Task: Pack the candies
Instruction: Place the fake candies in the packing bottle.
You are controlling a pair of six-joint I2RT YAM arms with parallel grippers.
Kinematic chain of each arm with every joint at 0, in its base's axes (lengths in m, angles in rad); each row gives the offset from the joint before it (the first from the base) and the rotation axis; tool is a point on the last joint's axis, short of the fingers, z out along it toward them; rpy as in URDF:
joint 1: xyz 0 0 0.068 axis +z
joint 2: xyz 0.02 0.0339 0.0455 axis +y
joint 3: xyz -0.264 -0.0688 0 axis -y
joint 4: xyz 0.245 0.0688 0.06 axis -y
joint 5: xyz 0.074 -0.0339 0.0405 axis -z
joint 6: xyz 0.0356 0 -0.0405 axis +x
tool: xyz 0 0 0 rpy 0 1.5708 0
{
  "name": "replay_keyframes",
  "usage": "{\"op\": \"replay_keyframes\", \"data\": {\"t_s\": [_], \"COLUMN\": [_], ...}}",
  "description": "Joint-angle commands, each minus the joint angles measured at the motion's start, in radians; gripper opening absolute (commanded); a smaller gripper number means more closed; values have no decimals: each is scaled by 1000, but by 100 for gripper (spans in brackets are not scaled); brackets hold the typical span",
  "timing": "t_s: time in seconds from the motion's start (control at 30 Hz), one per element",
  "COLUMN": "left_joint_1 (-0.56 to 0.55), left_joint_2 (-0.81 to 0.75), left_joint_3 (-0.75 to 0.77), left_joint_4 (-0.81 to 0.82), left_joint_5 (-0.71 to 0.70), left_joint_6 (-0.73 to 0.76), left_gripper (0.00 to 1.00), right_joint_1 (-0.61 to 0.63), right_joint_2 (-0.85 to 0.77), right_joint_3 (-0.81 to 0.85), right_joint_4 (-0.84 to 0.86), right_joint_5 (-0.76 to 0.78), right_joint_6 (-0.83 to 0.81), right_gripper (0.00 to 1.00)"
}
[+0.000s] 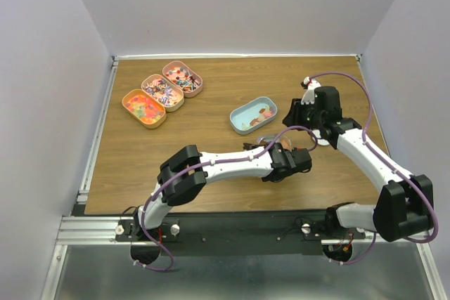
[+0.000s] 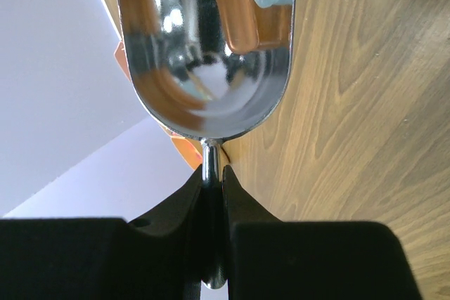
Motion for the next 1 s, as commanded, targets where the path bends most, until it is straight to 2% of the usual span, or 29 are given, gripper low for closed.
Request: {"op": "replay_keyframes", "data": {"t_s": [0.0, 0.97], "left_joint_1": [-10, -46], "left_joint_2": [-14, -6], "left_joint_3": [-5, -61], "left_joint_4": [12, 40], "left_joint_5": [-87, -156], "left_joint_6": [25, 60], "left_gripper": [0, 0], "right_joint_1": [-2, -2], "right_joint_2": [-30, -36], "right_joint_3": [-20, -40], "right_joint_4": [19, 29], "right_joint_5": [-10, -12], "right_joint_6": [19, 28], "right_gripper": [43, 43]}}
